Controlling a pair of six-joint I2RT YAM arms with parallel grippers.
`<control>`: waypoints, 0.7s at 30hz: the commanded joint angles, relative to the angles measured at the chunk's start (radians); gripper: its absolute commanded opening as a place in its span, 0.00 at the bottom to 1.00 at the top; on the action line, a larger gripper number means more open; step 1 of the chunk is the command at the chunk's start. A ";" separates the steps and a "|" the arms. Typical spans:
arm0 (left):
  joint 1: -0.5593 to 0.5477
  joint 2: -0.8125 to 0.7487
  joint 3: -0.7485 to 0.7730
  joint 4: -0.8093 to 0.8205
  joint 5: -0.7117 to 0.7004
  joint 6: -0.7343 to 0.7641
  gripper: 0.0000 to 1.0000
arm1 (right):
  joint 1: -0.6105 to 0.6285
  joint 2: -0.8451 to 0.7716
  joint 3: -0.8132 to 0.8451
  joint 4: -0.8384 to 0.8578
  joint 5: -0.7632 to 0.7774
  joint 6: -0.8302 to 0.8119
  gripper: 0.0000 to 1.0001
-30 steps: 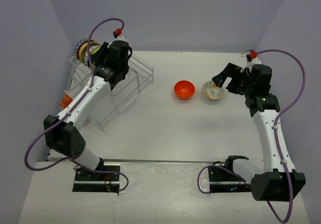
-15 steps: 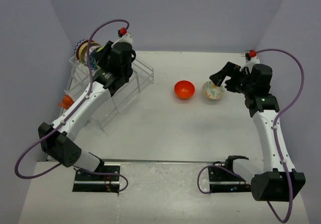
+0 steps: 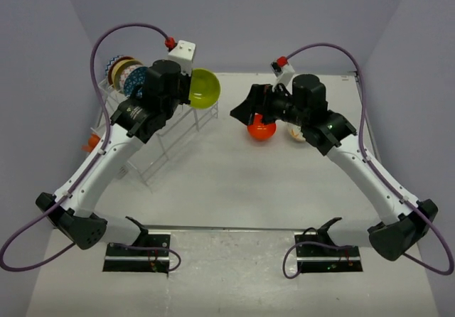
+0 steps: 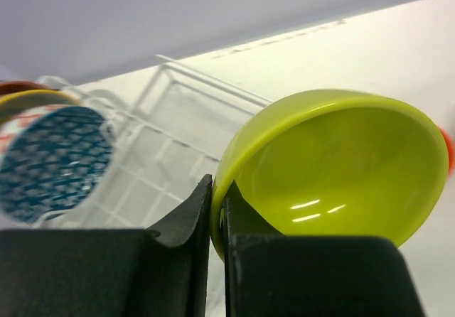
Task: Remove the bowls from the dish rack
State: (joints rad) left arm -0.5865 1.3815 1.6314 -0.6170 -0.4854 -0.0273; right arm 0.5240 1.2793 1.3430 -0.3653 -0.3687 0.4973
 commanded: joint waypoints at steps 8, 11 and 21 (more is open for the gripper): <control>-0.006 -0.039 -0.100 0.095 0.465 -0.221 0.00 | 0.160 0.147 0.292 -0.184 0.540 -0.054 0.89; -0.016 -0.026 -0.102 0.109 0.515 -0.233 0.00 | 0.194 0.207 0.332 -0.219 0.609 -0.078 0.77; -0.026 -0.012 -0.104 0.132 0.502 -0.247 0.00 | 0.228 0.261 0.306 -0.215 0.737 -0.112 0.00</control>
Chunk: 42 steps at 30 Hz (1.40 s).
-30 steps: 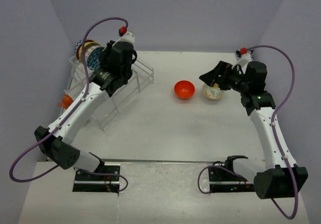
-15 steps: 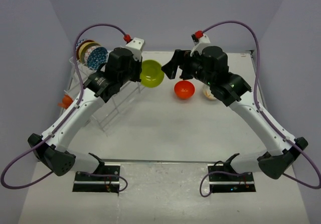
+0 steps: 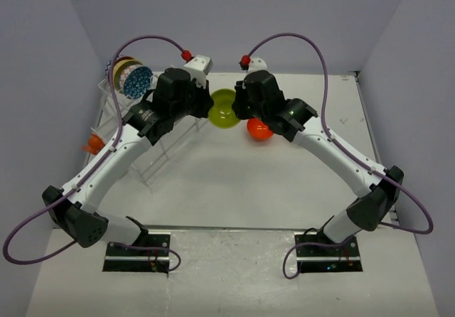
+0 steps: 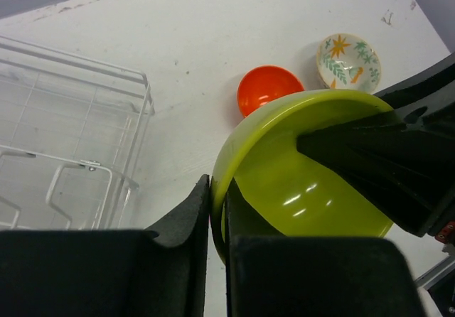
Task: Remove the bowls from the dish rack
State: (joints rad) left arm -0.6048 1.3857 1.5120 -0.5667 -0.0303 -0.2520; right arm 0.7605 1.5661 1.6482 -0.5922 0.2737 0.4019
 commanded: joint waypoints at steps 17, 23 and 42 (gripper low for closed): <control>-0.006 -0.263 -0.032 -0.073 -0.431 0.071 1.00 | -0.450 0.274 0.022 -0.066 -0.269 -0.043 0.00; -0.006 -0.290 -0.071 -0.094 -0.428 0.088 1.00 | -0.483 0.403 0.032 -0.070 -0.399 -0.052 0.00; -0.004 -0.307 -0.113 -0.087 -0.425 0.115 1.00 | -0.484 0.388 -0.076 -0.020 -0.419 -0.052 0.18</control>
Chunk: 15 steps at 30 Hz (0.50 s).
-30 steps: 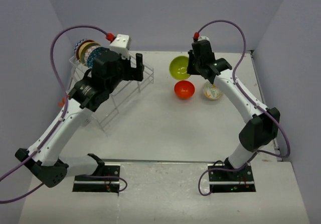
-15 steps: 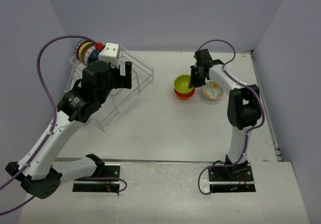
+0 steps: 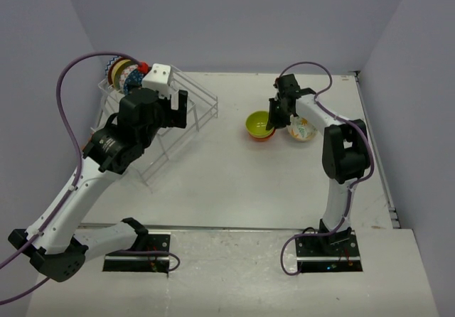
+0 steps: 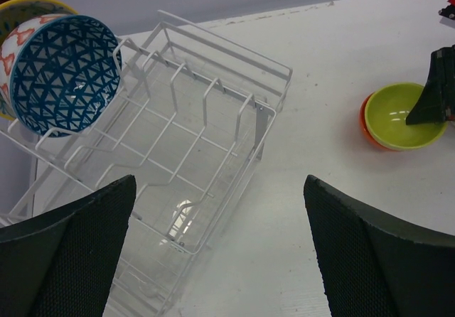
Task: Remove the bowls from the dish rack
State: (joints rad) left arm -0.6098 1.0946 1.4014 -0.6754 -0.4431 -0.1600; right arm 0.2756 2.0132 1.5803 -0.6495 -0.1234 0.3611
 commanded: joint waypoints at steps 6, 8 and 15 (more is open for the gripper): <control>-0.001 -0.010 -0.005 0.022 -0.012 0.025 1.00 | 0.001 -0.096 -0.023 0.036 -0.012 -0.014 0.29; -0.001 -0.012 -0.007 0.022 -0.014 0.027 1.00 | 0.001 -0.106 -0.028 0.034 0.001 -0.014 0.34; 0.001 -0.013 -0.015 0.023 -0.016 0.031 1.00 | 0.001 -0.116 -0.019 0.022 0.021 -0.021 0.32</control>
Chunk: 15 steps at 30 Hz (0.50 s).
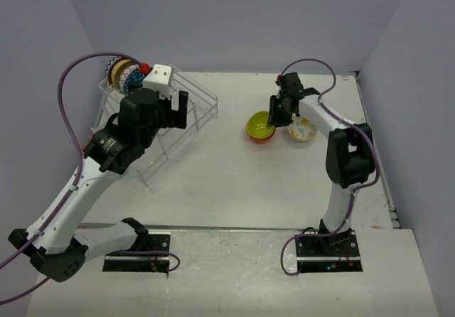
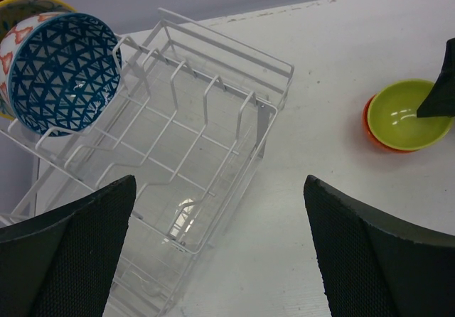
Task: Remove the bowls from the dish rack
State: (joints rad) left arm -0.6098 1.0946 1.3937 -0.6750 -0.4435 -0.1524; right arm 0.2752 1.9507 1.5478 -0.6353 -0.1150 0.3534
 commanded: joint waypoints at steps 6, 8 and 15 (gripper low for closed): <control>0.001 -0.013 -0.018 0.025 -0.020 0.025 1.00 | 0.001 -0.055 0.021 0.005 0.021 -0.013 0.21; 0.001 -0.013 -0.019 0.026 -0.020 0.028 1.00 | 0.001 -0.041 0.018 0.002 0.024 -0.014 0.21; 0.002 -0.013 -0.018 0.028 -0.024 0.034 1.00 | 0.001 -0.036 -0.002 0.005 0.032 -0.013 0.25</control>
State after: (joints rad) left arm -0.6098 1.0943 1.3769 -0.6746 -0.4507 -0.1379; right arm 0.2752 1.9491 1.5478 -0.6369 -0.0967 0.3492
